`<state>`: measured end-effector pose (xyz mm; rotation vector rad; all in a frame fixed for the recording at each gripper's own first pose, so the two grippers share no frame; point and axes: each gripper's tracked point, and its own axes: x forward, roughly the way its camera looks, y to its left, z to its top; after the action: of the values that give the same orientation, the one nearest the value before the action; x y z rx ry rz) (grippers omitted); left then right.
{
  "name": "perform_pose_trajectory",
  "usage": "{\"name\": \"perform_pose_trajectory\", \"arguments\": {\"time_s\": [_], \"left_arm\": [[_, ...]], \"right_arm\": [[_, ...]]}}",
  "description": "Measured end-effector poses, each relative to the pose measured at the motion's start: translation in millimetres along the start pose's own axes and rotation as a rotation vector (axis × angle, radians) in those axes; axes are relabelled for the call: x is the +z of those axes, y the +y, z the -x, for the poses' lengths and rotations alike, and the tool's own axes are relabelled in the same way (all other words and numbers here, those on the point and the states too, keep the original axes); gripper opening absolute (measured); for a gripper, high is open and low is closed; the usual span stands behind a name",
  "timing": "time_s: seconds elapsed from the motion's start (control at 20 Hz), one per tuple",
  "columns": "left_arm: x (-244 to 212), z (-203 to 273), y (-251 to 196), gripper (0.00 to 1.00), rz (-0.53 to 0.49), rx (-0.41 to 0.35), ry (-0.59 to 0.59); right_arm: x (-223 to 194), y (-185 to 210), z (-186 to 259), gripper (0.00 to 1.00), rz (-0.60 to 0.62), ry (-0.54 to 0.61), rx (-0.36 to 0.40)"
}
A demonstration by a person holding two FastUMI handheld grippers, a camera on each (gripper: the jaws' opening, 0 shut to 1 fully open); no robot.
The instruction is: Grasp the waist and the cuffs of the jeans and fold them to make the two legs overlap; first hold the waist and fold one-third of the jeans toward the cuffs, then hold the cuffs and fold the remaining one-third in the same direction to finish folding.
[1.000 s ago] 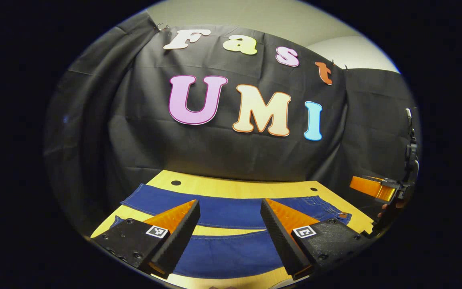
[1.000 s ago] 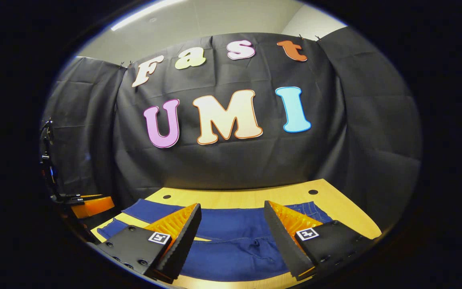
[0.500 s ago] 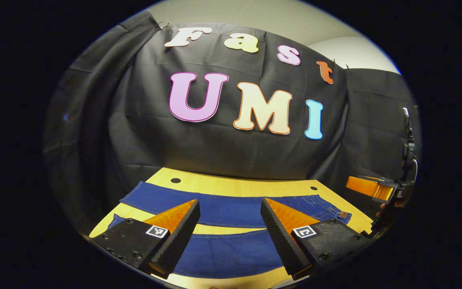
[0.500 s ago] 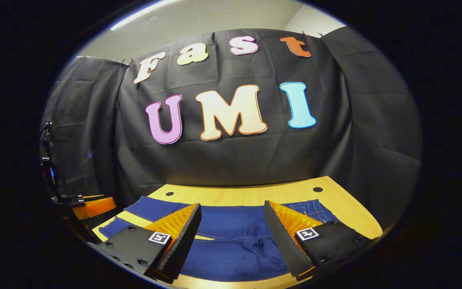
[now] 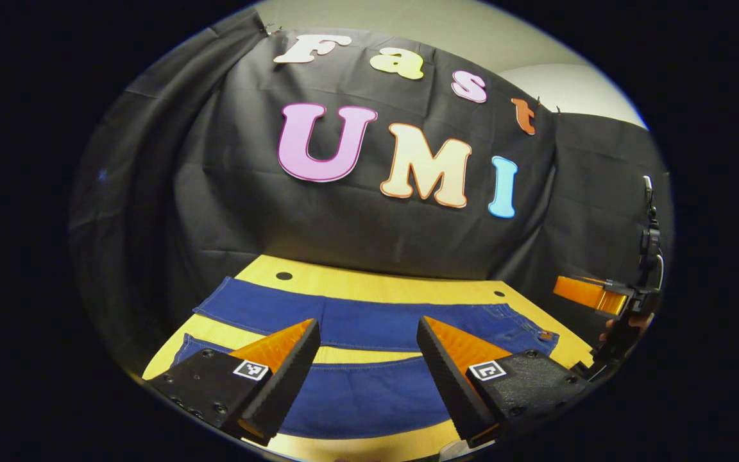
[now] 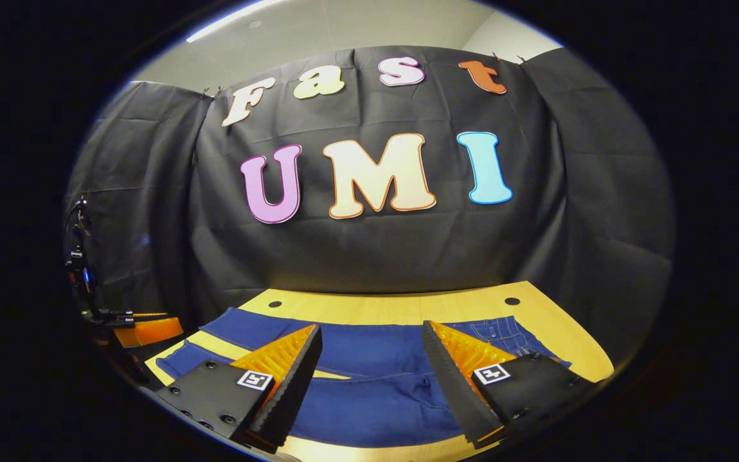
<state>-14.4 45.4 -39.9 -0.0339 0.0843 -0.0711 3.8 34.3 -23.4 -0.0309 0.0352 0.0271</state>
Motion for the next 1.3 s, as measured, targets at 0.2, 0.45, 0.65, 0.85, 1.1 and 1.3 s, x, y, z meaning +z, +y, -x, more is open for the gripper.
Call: {"name": "perform_pose_trajectory", "arguments": {"time_s": [0.2,0.45,0.65,0.85,1.1,1.3], "left_arm": [[-45,13,33,0.97,-0.067,-0.078,0.154],[-90,46,93,0.97,-0.265,-0.132,0.375],[-137,77,119,0.98,-0.368,-0.226,0.61],[-167,94,156,0.94,-0.484,-0.265,0.787],[-189,97,188,0.94,-0.543,-0.265,0.896],[-198,96,190,0.91,-0.616,-0.288,0.939]], "right_arm": [[-16,3,11,0.97,0.023,0.035,-0.01],[-37,3,23,0.94,0.045,0.083,-0.011],[-50,-1,26,0.98,0.064,0.126,-0.004],[-53,-3,27,0.98,0.073,0.144,0.002],[-62,-15,27,0.98,0.11,0.175,-0.014],[-72,-23,23,0.98,0.117,0.205,-0.019]]}}
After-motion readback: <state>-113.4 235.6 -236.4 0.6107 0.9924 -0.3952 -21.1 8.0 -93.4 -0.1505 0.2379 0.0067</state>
